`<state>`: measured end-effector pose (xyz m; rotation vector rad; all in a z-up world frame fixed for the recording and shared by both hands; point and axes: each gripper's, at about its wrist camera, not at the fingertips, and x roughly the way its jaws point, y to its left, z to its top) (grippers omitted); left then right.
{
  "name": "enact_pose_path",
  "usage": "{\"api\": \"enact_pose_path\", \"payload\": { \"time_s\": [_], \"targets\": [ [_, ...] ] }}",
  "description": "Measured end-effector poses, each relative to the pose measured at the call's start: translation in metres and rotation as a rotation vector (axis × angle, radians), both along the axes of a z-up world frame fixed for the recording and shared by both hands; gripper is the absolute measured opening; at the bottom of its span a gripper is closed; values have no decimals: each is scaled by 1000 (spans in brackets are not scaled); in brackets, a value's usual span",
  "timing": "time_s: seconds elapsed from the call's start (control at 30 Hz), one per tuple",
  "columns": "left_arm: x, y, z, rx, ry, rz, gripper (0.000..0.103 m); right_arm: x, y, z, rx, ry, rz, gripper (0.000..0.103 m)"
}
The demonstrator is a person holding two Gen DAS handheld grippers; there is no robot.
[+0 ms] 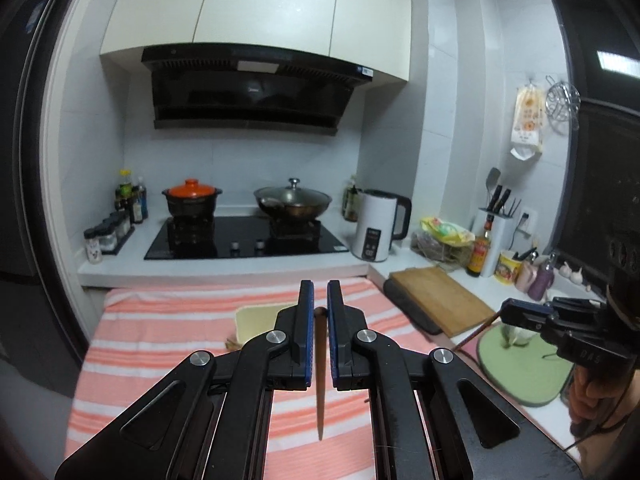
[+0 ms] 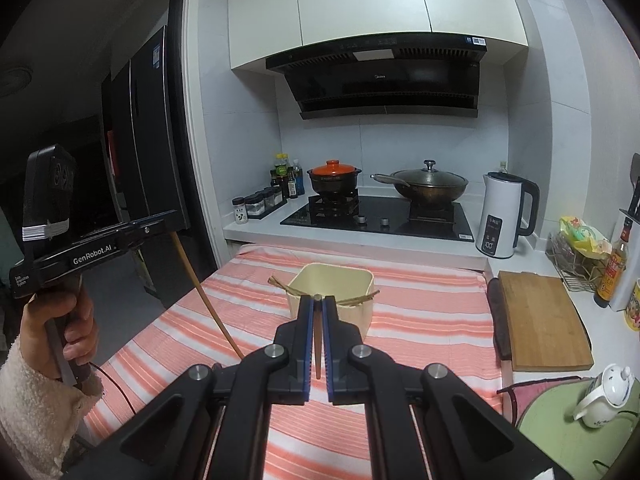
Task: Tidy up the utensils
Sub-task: 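Carry both chopsticks over and lower them into the beige holder, then open both grippers to release the chopsticks into the holder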
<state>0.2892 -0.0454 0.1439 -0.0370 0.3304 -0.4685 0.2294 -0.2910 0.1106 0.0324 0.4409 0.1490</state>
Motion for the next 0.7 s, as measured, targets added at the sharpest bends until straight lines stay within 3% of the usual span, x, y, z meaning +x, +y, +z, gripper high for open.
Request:
{"api": "enact_pose_path", "payload": {
  "time_s": [0.2, 0.4, 0.57, 0.7],
  "targets": [
    [41, 1, 26, -25, -73, 68, 4, 40, 4, 24, -8, -94, -21, 5],
    [90, -3, 24, -67, -138, 150, 4, 93, 5, 23, 10, -176, -45, 5],
    [138, -10, 2, -84, -136, 194, 4, 138, -1, 3, 63, -144, -61, 5],
    [173, -17, -28, -86, -80, 193, 4, 172, -7, -19, 86, -80, -66, 5]
  ]
}}
